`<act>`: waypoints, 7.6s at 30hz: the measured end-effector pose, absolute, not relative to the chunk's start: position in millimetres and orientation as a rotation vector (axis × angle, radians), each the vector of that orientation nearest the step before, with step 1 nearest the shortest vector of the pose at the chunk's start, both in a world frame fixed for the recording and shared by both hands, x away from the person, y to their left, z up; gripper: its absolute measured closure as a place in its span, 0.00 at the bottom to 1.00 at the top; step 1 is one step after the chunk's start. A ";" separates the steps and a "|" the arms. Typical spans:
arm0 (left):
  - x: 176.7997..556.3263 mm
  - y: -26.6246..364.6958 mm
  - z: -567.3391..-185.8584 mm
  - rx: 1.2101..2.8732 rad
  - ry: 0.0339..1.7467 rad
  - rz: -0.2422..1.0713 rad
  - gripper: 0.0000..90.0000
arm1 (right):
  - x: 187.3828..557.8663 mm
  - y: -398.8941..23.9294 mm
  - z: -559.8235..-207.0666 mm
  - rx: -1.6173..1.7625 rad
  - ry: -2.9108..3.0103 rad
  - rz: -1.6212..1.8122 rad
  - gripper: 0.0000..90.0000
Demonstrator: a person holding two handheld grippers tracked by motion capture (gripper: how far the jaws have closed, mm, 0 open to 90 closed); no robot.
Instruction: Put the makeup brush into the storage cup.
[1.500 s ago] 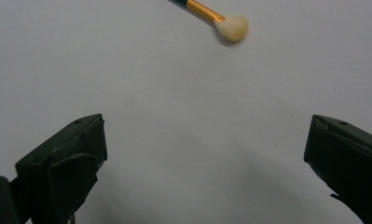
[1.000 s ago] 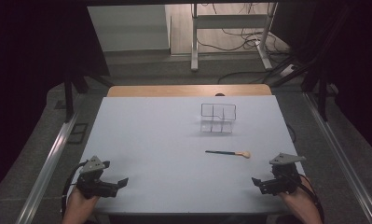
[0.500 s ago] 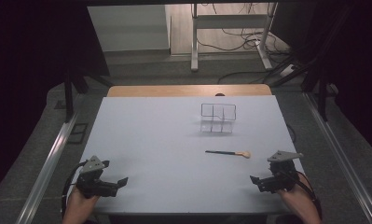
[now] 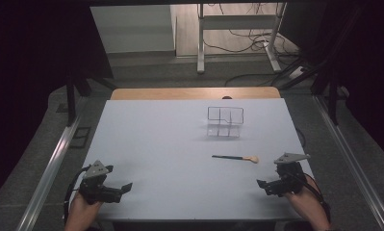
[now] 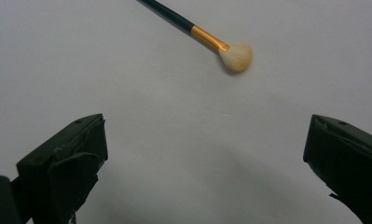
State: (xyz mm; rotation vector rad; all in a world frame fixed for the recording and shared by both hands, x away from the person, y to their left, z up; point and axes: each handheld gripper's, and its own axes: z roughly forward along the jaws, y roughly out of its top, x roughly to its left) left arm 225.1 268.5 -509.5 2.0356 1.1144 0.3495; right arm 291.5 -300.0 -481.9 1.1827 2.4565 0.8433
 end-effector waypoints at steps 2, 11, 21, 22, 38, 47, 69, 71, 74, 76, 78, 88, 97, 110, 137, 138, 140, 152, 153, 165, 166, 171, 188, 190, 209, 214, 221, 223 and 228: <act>225.3 268.9 -509.8 2.029 1.118 0.348 0.00 | 292.4 -299.3 -481.9 1.173 2.459 0.832 0.00; 225.5 268.9 -509.9 2.029 1.120 0.347 0.00 | 296.3 -295.9 -479.0 1.150 2.453 0.811 0.00; 226.0 268.4 -510.2 2.033 1.119 0.339 0.00 | 302.3 -294.1 -477.3 1.177 2.465 0.802 0.00; 226.0 268.4 -510.2 2.033 1.119 0.339 0.00 | 303.4 -293.7 -476.7 1.171 2.465 0.801 0.00; 226.8 267.9 -510.4 2.028 1.122 0.307 0.00 | 320.5 -283.4 -474.5 1.156 2.501 0.761 0.00; 226.9 267.9 -510.6 2.026 1.122 0.301 0.00 | 328.0 -277.6 -473.4 1.132 2.510 0.736 0.00; 227.3 267.6 -511.0 2.031 1.129 0.296 0.00 | 352.7 -256.5 -471.8 1.102 2.573 0.629 0.00; 227.4 267.5 -511.2 2.031 1.134 0.296 0.00 | 355.3 -255.1 -472.4 1.113 2.579 0.625 0.00; 227.5 267.5 -511.3 2.033 1.133 0.294 0.00 | 359.1 -253.2 -472.9 1.125 2.580 0.619 0.00; 227.6 267.6 -511.4 2.033 1.135 0.293 0.00 | 360.8 -251.9 -473.2 1.138 2.583 0.621 0.00; 227.6 267.7 -511.3 2.033 1.136 0.293 0.00 | 362.3 -250.0 -473.7 1.138 2.591 0.620 0.00; 227.8 267.4 -511.5 2.035 1.131 0.290 0.00 | 372.0 -242.3 -473.9 1.120 2.619 0.599 0.00; 228.0 267.6 -511.4 2.031 1.130 0.287 0.00 | 379.9 -233.5 -476.7 1.129 2.644 0.572 0.00; 227.7 267.4 -510.3 2.026 1.113 0.295 0.00 | 390.5 -217.8 -477.8 1.105 2.669 0.591 0.02; 227.9 267.2 -511.3 2.027 1.118 0.289 0.00 | 402.4 -196.5 -502.1 1.002 2.753 0.511 0.29; 227.8 267.1 -511.3 2.028 1.119 0.289 0.00 | 402.3 -196.7 -503.0 0.997 2.761 0.505 0.30; 228.2 266.9 -511.6 2.032 1.112 0.286 0.00 | 402.2 -197.3 -500.4 0.957 2.792 0.507 0.50; 228.1 264.9 -513.4 2.038 1.041 0.271 0.02 | 394.2 -199.0 -498.3 0.957 2.802 0.548 0.93; 228.1 265.0 -513.1 2.035 1.035 0.273 0.02 | 394.2 -199.0 -498.3 0.957 2.802 0.548 0.93; 229.3 264.5 -510.2 1.988 1.058 0.230 0.00 | 383.2 -201.6 -483.5 0.901 2.810 0.603 0.93; 229.1 264.1 -509.4 1.986 1.053 0.228 0.00 | 383.2 -201.6 -483.5 0.901 2.810 0.603 0.93; 229.5 259.5 -507.2 1.994 1.045 0.207 0.00 | 377.9 -201.7 -477.2 0.870 2.816 0.622 0.93; 231.4 238.3 -502.3 2.065 0.996 0.217 0.00 | 365.1 -202.1 -465.8 0.782 2.834 0.627 0.93; 231.9 235.3 -501.7 2.074 0.988 0.219 0.00 | 363.8 -200.9 -465.9 0.771 2.840 0.620 0.93; 245.6 210.7 -498.2 2.146 0.884 0.244 0.00 | 356.3 -188.7 -462.6 0.713 2.879 0.618 0.93; 250.7 200.6 -497.9 2.168 0.857 0.252 0.00 | 355.4 -185.9 -462.2 0.700 2.892 0.620 0.93; 256.1 187.4 -497.4 2.194 0.819 0.255 0.00 | 353.7 -179.8 -462.0 0.668 2.914 0.607 0.93; 257.9 183.4 -497.3 2.200 0.805 0.256 0.00 | 353.1 -177.8 -461.4 0.656 2.920 0.607 0.93; 262.2 172.0 -495.4 2.217 0.759 0.229 0.00 | 350.8 -172.4 -462.0 0.632 2.937 0.603 0.93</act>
